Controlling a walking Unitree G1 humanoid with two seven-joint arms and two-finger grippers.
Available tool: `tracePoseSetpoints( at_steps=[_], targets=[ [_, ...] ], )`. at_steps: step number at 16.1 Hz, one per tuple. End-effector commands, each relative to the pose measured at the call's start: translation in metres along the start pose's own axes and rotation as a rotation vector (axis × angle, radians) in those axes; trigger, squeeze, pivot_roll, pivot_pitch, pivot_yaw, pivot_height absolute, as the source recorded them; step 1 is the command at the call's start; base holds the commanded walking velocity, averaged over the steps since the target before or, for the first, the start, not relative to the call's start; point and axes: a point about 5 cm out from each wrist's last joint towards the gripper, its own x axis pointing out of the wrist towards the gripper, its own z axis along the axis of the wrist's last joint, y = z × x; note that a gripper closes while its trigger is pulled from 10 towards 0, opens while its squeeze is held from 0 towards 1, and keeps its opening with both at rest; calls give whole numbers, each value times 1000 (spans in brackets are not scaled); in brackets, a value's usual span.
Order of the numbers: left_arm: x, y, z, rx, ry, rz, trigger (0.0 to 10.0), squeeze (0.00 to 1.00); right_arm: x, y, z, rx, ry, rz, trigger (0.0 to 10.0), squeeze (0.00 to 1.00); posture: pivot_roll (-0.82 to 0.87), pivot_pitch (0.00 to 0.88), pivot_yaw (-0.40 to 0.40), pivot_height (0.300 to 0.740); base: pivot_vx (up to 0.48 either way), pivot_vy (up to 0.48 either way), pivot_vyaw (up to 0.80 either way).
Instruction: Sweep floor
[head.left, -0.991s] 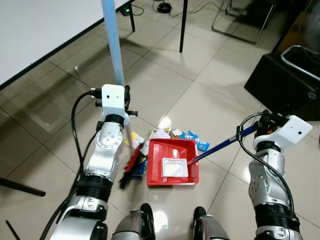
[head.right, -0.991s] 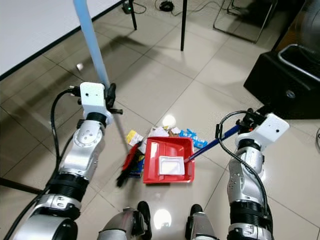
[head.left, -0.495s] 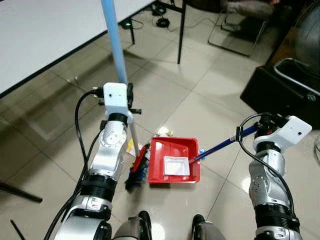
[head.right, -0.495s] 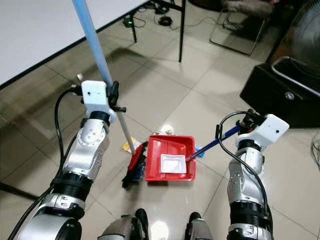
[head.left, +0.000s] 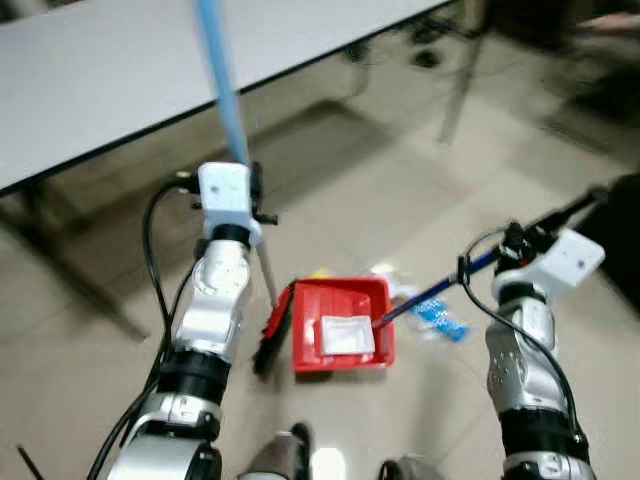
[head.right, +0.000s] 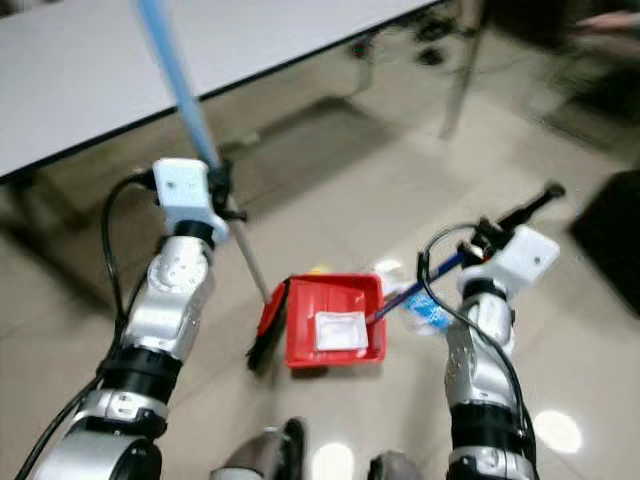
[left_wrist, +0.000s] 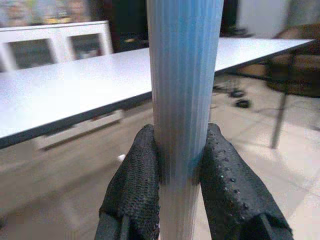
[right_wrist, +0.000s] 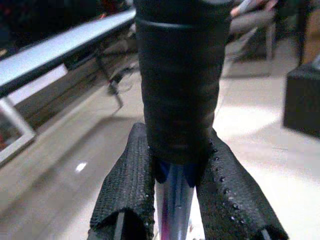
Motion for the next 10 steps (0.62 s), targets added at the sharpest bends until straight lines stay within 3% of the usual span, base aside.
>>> tracePoseSetpoints(
  at_steps=[1,10],
  targets=[
    [2,-5,15,8,-69,-9,10000,0,0,-2,4,20,-24,-6,10000,0,-35,156,52,740,0,0,800],
    [3,-7,19,18,-71,-11,10000,0,-3,-6,2,19,-18,-20,10000,0,-40,180,57,740,0,0,800]
  ],
)
